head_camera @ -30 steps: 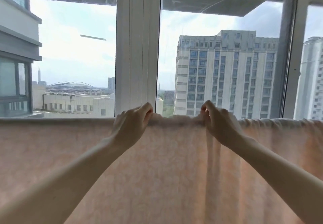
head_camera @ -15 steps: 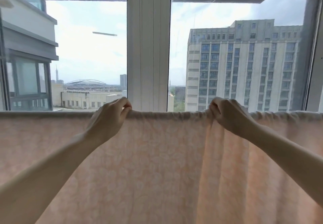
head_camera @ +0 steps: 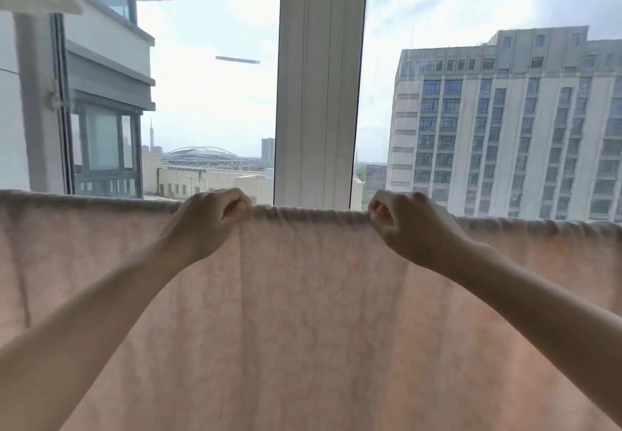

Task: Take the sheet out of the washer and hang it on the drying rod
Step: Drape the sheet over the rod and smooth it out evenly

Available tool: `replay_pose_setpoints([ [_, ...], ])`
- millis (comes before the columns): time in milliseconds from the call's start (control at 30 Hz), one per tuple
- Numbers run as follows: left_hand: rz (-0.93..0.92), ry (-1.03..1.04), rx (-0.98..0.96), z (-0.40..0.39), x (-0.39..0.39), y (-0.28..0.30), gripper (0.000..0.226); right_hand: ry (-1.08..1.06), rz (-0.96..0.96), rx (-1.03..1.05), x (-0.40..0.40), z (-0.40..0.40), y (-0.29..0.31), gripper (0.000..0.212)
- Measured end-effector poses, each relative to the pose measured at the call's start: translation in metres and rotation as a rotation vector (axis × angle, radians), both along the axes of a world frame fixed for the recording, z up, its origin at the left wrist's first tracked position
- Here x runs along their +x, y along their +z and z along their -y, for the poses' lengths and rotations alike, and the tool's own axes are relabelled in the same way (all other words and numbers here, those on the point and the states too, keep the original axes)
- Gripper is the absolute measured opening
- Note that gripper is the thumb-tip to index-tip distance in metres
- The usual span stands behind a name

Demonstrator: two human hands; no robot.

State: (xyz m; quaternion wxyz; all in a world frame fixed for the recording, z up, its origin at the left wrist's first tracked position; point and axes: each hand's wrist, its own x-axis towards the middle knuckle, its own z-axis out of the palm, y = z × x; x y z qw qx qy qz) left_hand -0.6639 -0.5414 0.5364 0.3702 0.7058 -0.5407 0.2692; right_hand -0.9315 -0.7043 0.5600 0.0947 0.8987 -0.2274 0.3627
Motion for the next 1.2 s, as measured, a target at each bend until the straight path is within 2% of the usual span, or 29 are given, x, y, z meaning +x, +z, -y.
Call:
replay_pose_setpoints([
  [367, 0.116, 0.06, -0.012, -0.047, 0.049, -0.006, 0.023, 0.096, 0.0, -0.153, 0.074, -0.04, -0.009, 0.022],
  [700, 0.157, 0.026, -0.01, -0.098, 0.121, -0.007, 0.023, 0.247, 0.042, -0.108, 0.156, -0.094, -0.008, 0.032],
  [867, 0.202, -0.067, -0.029, -0.114, 0.156, -0.005, 0.021, 0.197, 0.041, -0.13, 0.192, -0.117, -0.011, 0.02],
  [1033, 0.135, -0.182, -0.118, -0.112, 0.168, -0.006, 0.014, 0.098, 0.1, -0.147, 0.198, -0.126, -0.014, 0.011],
  [1133, 0.158, -0.16, -0.162, -0.104, 0.162, -0.008, 0.01, 0.011, 0.074, -0.233, 0.201, -0.131, -0.018, 0.006],
  [1200, 0.187, -0.118, -0.185, -0.097, 0.155, -0.005, 0.009, 0.004, 0.119, -0.202, 0.205, -0.133, -0.015, 0.008],
])
